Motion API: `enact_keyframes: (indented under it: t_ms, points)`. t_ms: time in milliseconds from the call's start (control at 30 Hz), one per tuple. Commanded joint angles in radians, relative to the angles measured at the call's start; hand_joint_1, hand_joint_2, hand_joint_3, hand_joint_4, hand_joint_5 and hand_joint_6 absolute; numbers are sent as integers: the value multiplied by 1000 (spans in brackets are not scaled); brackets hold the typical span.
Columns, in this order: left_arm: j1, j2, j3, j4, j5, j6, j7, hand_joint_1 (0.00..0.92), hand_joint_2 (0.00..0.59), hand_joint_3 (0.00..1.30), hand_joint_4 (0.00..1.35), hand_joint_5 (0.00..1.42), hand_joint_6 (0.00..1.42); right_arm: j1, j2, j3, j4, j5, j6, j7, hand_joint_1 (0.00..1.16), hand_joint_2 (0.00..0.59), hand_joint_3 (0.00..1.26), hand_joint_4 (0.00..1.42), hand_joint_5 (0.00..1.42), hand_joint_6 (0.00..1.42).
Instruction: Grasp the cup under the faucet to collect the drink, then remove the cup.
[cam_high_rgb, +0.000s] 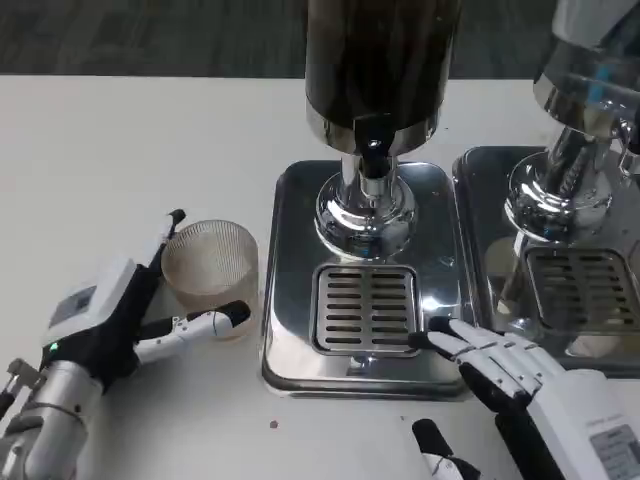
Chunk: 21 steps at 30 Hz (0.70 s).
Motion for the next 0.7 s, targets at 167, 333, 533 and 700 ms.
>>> enact_keyframes:
  t_ms: [167, 333, 533, 700]
  points:
    - [10, -18, -20, 8, 8, -8, 19, 148, 9, 13, 50, 209, 196, 19, 4, -15, -13, 17, -8, 10, 467, 436, 281, 187, 235, 222]
    - [9, -31, -15, 19, -8, -37, 31, 160, 20, 98, 152, 306, 273, 17, 4, -18, -10, 24, -8, 18, 460, 450, 282, 187, 236, 235]
    - [2, -48, -20, 48, -12, -81, 59, 188, 33, 236, 330, 503, 563, 17, 5, -23, -11, 25, -6, 18, 459, 447, 282, 187, 236, 244]
    - [-11, -61, -28, 73, -9, -87, 70, 216, 49, 384, 514, 729, 990, 22, 8, -36, -23, 20, 2, 14, 468, 450, 282, 196, 236, 257]
